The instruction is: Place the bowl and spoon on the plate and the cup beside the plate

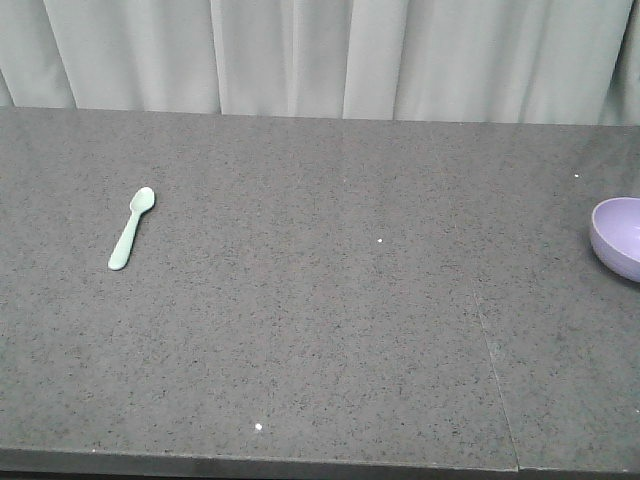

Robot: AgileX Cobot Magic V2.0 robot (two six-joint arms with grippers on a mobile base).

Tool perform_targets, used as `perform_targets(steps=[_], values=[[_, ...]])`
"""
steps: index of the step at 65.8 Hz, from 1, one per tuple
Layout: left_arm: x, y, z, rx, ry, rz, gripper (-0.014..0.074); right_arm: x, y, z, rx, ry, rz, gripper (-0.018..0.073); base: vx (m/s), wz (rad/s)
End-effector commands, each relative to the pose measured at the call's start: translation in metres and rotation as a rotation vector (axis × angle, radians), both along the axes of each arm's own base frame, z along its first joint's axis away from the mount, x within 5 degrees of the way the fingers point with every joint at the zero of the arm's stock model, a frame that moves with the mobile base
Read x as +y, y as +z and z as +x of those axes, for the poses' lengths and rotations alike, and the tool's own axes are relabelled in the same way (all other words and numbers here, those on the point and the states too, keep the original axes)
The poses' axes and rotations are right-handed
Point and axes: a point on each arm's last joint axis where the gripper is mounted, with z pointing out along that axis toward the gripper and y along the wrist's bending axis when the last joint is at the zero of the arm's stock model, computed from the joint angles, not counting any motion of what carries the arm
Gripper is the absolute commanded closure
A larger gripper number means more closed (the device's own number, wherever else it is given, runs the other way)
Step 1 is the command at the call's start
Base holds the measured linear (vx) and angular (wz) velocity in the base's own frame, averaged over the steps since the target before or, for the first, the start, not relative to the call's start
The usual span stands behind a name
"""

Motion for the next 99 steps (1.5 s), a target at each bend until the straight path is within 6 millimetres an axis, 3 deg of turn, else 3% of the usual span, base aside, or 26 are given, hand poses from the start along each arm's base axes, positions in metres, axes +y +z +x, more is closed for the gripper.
perform_targets(steps=[1,99], values=[[-0.0001,-0.0029,0.0003,-0.057,0.000,-0.010,0.0602,0.0000,0.0016,0.0000,-0.068,0.001,-0.014,0.0564,0.00,0.00],[-0.0001,-0.0029,0.0003,-0.057,0.000,-0.010,0.0602,0.0000,0.0016,0.0000,-0.068,0.001,-0.014,0.0564,0.00,-0.01]])
